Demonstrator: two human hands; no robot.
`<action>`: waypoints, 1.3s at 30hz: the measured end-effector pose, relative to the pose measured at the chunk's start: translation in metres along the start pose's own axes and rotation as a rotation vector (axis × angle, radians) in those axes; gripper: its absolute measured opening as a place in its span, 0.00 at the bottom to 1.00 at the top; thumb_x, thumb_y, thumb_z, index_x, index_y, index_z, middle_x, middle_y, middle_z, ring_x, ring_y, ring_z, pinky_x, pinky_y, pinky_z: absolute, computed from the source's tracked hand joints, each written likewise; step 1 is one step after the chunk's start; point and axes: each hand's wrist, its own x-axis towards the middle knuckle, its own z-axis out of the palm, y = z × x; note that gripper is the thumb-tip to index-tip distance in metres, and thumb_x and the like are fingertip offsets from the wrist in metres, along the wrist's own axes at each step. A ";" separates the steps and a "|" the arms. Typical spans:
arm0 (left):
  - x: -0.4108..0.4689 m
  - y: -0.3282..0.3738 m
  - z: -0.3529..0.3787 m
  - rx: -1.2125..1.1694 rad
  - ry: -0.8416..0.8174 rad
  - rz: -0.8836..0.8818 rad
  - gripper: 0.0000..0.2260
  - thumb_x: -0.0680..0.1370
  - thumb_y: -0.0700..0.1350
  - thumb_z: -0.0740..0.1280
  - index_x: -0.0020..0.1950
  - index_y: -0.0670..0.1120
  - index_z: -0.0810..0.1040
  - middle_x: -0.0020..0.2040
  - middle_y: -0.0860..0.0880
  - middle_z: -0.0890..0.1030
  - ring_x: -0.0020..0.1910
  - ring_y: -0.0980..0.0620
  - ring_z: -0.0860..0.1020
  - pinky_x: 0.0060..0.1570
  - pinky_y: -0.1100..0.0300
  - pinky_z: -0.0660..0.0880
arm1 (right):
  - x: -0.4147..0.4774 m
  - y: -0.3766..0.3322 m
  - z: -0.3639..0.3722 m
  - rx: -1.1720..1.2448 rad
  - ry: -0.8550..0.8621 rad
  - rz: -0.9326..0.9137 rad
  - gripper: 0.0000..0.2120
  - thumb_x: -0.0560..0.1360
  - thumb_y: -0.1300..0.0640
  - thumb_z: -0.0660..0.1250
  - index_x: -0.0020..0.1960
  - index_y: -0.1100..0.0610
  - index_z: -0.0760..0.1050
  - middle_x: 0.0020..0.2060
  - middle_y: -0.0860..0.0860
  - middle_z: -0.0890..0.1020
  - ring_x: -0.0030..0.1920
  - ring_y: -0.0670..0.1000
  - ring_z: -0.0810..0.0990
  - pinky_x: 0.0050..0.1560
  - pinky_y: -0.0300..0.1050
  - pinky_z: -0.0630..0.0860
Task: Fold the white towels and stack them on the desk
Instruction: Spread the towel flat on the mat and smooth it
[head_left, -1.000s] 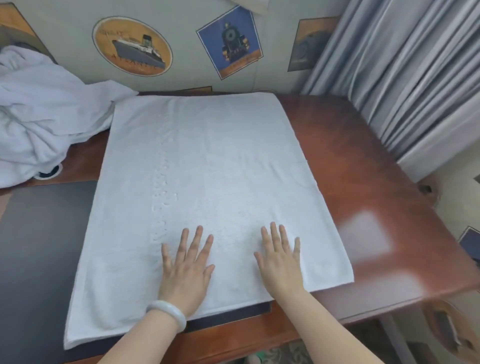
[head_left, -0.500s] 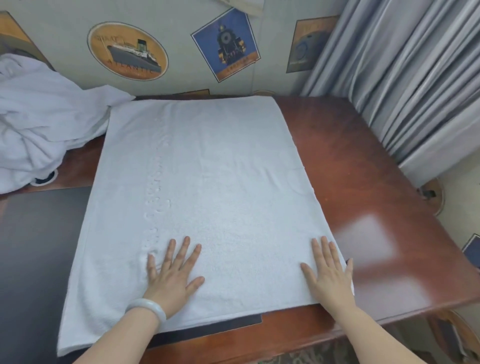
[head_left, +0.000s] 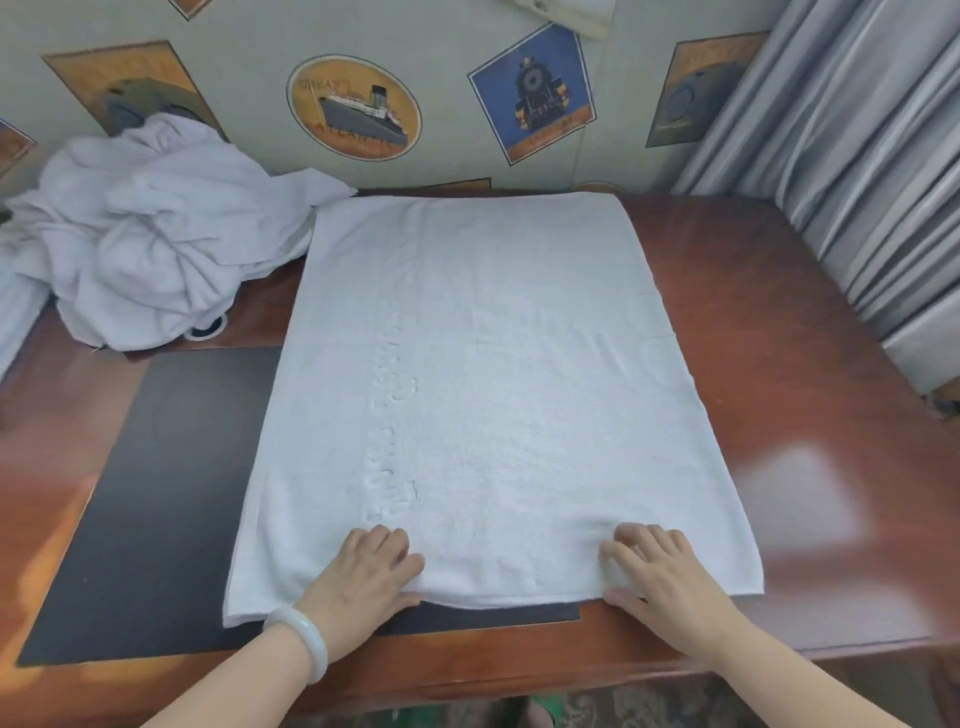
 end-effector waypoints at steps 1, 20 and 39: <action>0.001 -0.001 0.000 0.039 0.030 0.038 0.12 0.72 0.57 0.65 0.46 0.50 0.69 0.42 0.50 0.71 0.39 0.49 0.68 0.40 0.54 0.60 | 0.000 0.002 0.001 -0.034 0.039 -0.037 0.14 0.73 0.42 0.61 0.55 0.47 0.71 0.53 0.47 0.75 0.48 0.52 0.76 0.48 0.46 0.68; 0.014 -0.067 -0.093 -0.491 -0.820 -0.164 0.12 0.72 0.34 0.58 0.39 0.52 0.68 0.38 0.54 0.68 0.32 0.57 0.64 0.30 0.67 0.63 | 0.033 0.064 -0.121 0.203 -0.873 0.198 0.11 0.61 0.66 0.53 0.37 0.53 0.69 0.27 0.43 0.69 0.27 0.41 0.67 0.28 0.36 0.62; 0.111 -0.098 -0.062 -0.061 -0.244 -0.464 0.30 0.84 0.51 0.52 0.80 0.52 0.38 0.80 0.50 0.36 0.78 0.48 0.34 0.75 0.41 0.39 | 0.156 0.067 -0.061 -0.111 -0.084 0.263 0.42 0.62 0.51 0.81 0.72 0.58 0.69 0.71 0.57 0.72 0.71 0.59 0.68 0.59 0.68 0.73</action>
